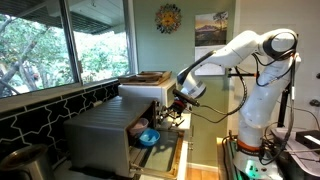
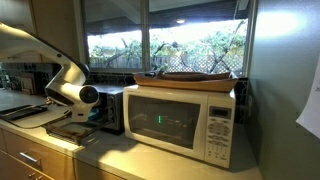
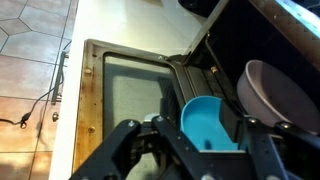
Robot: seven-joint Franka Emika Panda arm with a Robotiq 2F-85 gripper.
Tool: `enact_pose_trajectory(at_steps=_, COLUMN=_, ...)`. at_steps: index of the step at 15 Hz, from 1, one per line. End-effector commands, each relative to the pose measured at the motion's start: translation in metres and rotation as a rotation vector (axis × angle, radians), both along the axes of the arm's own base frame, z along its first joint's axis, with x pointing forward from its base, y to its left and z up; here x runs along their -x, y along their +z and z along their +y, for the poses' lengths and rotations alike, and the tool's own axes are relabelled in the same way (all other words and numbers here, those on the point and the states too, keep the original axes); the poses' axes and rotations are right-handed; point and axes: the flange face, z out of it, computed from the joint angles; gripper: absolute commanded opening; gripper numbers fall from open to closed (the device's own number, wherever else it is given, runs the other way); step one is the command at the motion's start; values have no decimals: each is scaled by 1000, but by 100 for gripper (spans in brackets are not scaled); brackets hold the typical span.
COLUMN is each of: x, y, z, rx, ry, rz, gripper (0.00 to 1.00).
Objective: Remove the blue bowl from the pink bowl which is on top of the oven wire rack and put it in the oven under the oven wire rack and lastly close the oven door
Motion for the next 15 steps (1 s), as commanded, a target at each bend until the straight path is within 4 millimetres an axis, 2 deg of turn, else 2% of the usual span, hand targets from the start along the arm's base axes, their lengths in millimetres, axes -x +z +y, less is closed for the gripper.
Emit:
enact_pose_trajectory(at_steps=1, x=-1, y=-12, z=-7, rx=52, ry=-44, rz=96, gripper=86)
enact_pose_trajectory(at_steps=2, x=0, y=-13, z=-9, rx=58, ry=-28, rz=106, gripper=94)
enact_pose_trajectory(at_steps=4, x=3, y=-15, z=-9, rx=65, ry=5, rz=144, gripper=100)
enact_pose_trajectory(at_steps=11, x=19, y=-19, z=3, rx=46, ry=141, rz=295, gripper=100)
enact_pose_trajectory(at_steps=15, x=9, y=-22, z=7, rx=47, ry=55, rz=413, gripper=100)
